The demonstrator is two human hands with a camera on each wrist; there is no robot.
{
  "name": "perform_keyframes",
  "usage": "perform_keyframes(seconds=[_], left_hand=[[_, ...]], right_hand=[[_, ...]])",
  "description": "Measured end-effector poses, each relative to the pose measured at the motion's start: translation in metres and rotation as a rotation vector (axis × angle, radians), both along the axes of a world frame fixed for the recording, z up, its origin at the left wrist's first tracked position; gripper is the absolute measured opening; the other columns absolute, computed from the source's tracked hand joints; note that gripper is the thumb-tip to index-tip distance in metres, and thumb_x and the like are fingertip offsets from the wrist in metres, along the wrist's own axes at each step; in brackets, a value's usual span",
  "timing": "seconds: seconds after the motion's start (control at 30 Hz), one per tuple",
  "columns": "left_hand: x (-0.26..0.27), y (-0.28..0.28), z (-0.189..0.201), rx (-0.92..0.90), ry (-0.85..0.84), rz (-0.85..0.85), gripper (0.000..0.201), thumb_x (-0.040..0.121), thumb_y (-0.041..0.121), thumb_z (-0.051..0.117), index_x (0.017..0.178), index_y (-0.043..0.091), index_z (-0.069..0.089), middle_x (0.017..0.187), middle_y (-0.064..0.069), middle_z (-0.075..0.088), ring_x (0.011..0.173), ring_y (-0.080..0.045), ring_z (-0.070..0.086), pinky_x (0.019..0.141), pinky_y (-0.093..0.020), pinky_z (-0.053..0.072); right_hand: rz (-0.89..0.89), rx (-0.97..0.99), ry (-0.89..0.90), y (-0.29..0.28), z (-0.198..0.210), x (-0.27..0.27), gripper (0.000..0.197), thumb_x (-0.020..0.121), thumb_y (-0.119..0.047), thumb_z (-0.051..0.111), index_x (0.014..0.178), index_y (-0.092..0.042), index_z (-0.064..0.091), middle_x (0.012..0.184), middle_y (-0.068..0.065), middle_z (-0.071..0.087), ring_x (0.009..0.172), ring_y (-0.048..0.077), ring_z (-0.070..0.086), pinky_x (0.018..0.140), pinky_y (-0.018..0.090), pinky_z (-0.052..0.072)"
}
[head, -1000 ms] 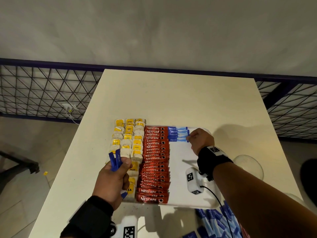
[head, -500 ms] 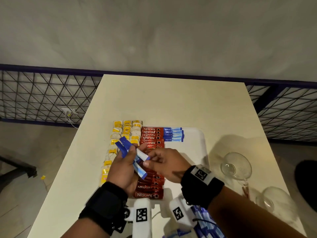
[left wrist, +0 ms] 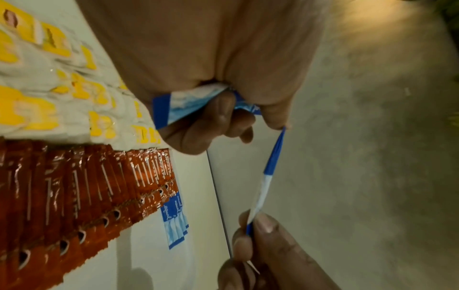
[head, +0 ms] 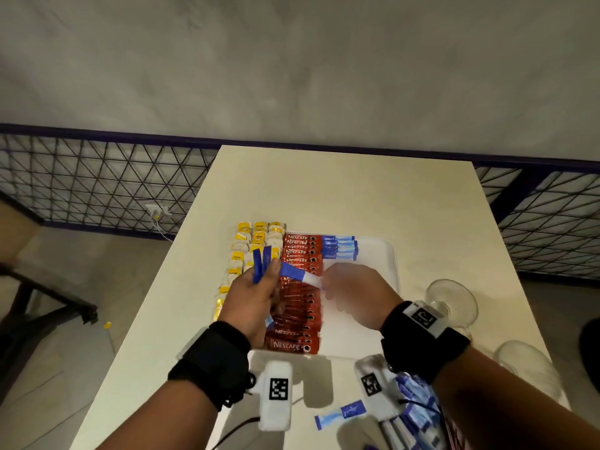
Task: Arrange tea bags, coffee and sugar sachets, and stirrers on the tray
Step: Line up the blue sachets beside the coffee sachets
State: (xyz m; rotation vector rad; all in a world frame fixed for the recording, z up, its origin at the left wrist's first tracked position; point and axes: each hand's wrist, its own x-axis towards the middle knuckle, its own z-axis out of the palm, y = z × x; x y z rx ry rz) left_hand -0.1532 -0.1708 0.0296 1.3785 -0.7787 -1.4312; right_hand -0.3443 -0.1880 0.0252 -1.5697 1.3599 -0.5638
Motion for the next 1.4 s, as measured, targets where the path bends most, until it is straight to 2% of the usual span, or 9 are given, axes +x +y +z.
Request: perform_keyframes(seconds=[0.17, 0.23, 0.37, 0.5, 0.63, 0.8, 1.0, 1.27, 1.4], left_hand=[[0.005, 0.001, 0.008, 0.007, -0.053, -0.075, 0.024, 0.095, 0.029, 0.056, 0.085, 0.008, 0.056, 0.06, 0.0, 0.051, 0.049, -0.013, 0.038, 0.051, -0.029, 0.036], [0.004, 0.001, 0.007, 0.058, -0.041, -0.076, 0.017, 0.096, 0.022, 0.057, 0.085, 0.008, 0.057, 0.065, -0.005, 0.054, 0.048, -0.012, 0.04, 0.051, -0.03, 0.036], [0.001, -0.001, 0.002, 0.182, 0.047, 0.003, 0.013, 0.097, 0.017, 0.057, 0.088, 0.008, 0.059, 0.056, 0.0, 0.051, 0.042, -0.009, 0.038, 0.046, -0.026, 0.035], [-0.003, -0.003, 0.0, 0.247, 0.083, -0.02, 0.012, 0.095, 0.018, 0.059, 0.092, 0.007, 0.06, 0.058, -0.002, 0.05, 0.046, -0.013, 0.038, 0.042, -0.024, 0.035], [-0.006, -0.003, 0.007, 0.217, 0.153, -0.053, 0.022, 0.097, 0.029, 0.056, 0.087, 0.01, 0.062, 0.061, -0.003, 0.052, 0.047, -0.012, 0.04, 0.043, -0.024, 0.035], [-0.006, -0.002, 0.002, 0.051, -0.15, -0.148, 0.014, 0.092, 0.026, 0.063, 0.088, 0.013, 0.065, 0.053, 0.01, 0.052, 0.05, -0.011, 0.04, 0.054, -0.03, 0.039], [-0.006, -0.011, -0.008, 0.065, -0.211, -0.144, 0.019, 0.095, 0.027, 0.058, 0.091, 0.01, 0.063, 0.052, 0.007, 0.043, 0.046, -0.012, 0.039, 0.063, -0.037, 0.039], [0.005, -0.011, -0.014, 0.082, -0.313, -0.128, 0.019, 0.095, 0.024, 0.059, 0.081, 0.011, 0.062, 0.06, -0.002, 0.051, 0.049, -0.016, 0.04, 0.05, -0.028, 0.039], [0.027, -0.004, -0.024, 0.109, -0.386, -0.111, 0.016, 0.094, 0.023, 0.061, 0.081, 0.013, 0.063, 0.047, 0.011, 0.048, 0.049, -0.018, 0.04, 0.053, -0.03, 0.039]], right_hand=[[0.07, 0.024, 0.055, 0.0, 0.007, -0.006, 0.018, 0.096, -0.026, 0.053, 0.08, -0.027, 0.061, 0.066, -0.007, 0.06, 0.059, 0.01, 0.057, 0.061, 0.023, 0.043], [0.009, 0.068, -0.08, 0.001, 0.008, -0.005, 0.012, 0.095, -0.019, 0.054, 0.093, -0.026, 0.063, 0.073, -0.007, 0.061, 0.06, 0.013, 0.058, 0.06, 0.025, 0.044], [-0.036, 0.057, -0.281, 0.006, 0.01, -0.008, 0.042, 0.077, -0.005, 0.066, 0.109, -0.033, 0.063, 0.092, -0.01, 0.063, 0.062, 0.015, 0.06, 0.059, 0.017, 0.046], [-0.066, -0.006, -0.253, 0.005, 0.01, -0.007, 0.023, 0.085, -0.011, 0.07, 0.096, -0.031, 0.069, 0.083, -0.011, 0.065, 0.061, 0.012, 0.059, 0.055, 0.01, 0.042], [-0.191, -0.009, -0.248, -0.001, 0.004, -0.007, 0.013, 0.09, -0.017, 0.065, 0.08, -0.025, 0.068, 0.067, -0.01, 0.067, 0.056, 0.014, 0.058, 0.058, 0.024, 0.044], [-0.286, 0.105, -0.385, -0.006, 0.002, -0.009, 0.015, 0.094, -0.013, 0.058, 0.082, -0.014, 0.067, 0.073, -0.001, 0.07, 0.05, 0.017, 0.053, 0.053, 0.026, 0.041], [-0.278, 0.081, -0.324, -0.009, -0.006, -0.012, 0.009, 0.091, -0.013, 0.063, 0.084, -0.018, 0.066, 0.073, 0.003, 0.066, 0.053, 0.013, 0.053, 0.054, 0.027, 0.044], [-0.578, 0.192, -0.254, -0.035, -0.062, -0.046, 0.004, 0.089, -0.004, 0.064, 0.092, -0.006, 0.065, 0.063, 0.002, 0.058, 0.046, 0.013, 0.046, 0.045, 0.022, 0.041], [-0.659, 0.277, -0.156, -0.051, -0.095, -0.056, 0.004, 0.088, -0.006, 0.065, 0.089, -0.009, 0.063, 0.065, 0.003, 0.058, 0.046, 0.017, 0.043, 0.043, 0.023, 0.039]])
